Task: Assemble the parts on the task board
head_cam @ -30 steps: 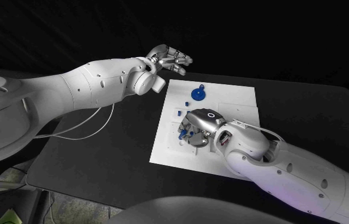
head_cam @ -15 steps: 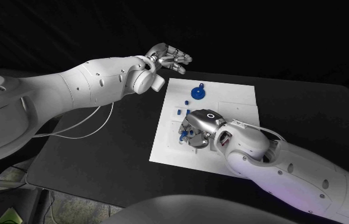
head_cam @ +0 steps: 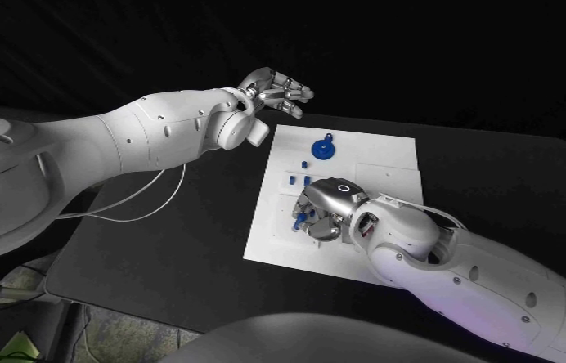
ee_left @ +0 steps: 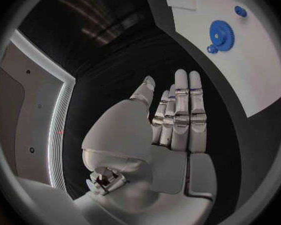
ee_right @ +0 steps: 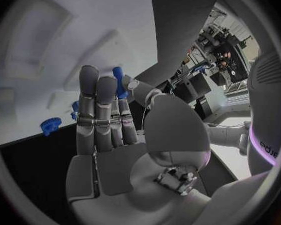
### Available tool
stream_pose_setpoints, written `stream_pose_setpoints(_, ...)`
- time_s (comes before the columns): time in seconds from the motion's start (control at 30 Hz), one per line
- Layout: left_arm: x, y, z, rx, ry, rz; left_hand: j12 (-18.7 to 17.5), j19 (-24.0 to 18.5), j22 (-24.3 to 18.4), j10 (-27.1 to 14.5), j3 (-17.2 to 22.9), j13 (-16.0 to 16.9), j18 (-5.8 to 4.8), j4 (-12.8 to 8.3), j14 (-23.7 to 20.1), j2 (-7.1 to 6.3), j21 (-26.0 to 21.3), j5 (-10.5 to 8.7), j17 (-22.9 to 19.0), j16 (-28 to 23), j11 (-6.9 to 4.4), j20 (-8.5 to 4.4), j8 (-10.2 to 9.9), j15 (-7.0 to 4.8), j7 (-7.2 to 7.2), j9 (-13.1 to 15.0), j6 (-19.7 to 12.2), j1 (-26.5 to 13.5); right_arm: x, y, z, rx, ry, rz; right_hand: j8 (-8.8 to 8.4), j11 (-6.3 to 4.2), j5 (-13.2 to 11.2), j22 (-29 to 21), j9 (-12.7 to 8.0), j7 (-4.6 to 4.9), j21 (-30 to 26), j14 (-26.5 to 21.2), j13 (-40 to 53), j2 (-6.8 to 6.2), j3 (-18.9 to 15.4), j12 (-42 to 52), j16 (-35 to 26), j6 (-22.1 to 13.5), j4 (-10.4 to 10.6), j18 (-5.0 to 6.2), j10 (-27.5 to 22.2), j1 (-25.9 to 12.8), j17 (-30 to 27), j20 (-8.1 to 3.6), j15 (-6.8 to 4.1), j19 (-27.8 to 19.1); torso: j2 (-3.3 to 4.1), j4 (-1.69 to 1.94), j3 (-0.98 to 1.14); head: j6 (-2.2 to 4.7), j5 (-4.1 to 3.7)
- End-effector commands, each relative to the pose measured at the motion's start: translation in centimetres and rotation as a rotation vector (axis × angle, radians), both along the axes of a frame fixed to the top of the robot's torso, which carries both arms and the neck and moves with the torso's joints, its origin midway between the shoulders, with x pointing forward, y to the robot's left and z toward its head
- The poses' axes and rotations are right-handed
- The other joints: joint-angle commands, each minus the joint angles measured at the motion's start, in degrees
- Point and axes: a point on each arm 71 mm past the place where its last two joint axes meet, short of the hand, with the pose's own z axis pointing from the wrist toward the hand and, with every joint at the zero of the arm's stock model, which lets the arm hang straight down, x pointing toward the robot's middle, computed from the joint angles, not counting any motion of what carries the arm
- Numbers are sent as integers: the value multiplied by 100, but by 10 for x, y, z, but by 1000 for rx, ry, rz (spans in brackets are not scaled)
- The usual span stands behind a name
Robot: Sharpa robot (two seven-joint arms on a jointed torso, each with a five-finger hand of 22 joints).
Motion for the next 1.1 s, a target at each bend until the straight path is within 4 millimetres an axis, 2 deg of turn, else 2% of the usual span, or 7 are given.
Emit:
stream_pose_setpoints(0.03, 0, -2, 1, -3, -1, -15, -2, 35, -5, -13, -23, 0, -92, -23, -24, 32, 37, -18, -8, -11, -1, 15, 14, 6, -19, 9, -16, 36, -1, 1, -2, -20, 6, 13, 19, -9, 9, 5, 17, -9, -14, 9, 6, 57, 1, 31, -31, 48, -29, 95, 64, 5, -9, -41, -31, 158, 1, -1, 2, 5, 8)
stream_pose_setpoints(0.57, 0, -3, 0, -4, 0, -18, -2, 35, -5, -13, -23, 0, -92, -23, -24, 32, 37, -18, -8, -11, -1, 15, 14, 6, -19, 9, -16, 36, -1, 4, -3, -17, 5, 16, 20, -11, 7, 18, 20, -10, -26, 10, 6, 65, -2, 32, -32, 51, -43, 93, 68, 0, -10, -42, -32, 164, -1, 0, -3, 11, 7)
stream_pose_setpoints(1.1, 0, -3, 0, -4, 1, -18, -2, 35, -5, -13, -23, 0, -92, -23, -24, 32, 37, -18, -8, -11, -1, 15, 14, 6, -19, 9, -16, 36, -4, 7, -13, -55, 18, 28, 19, -9, 9, 37, 22, -9, -50, 7, 6, 73, -2, 31, -38, 45, -58, 94, 61, -5, -16, -41, -31, 165, 0, 1, 1, -27, 30)
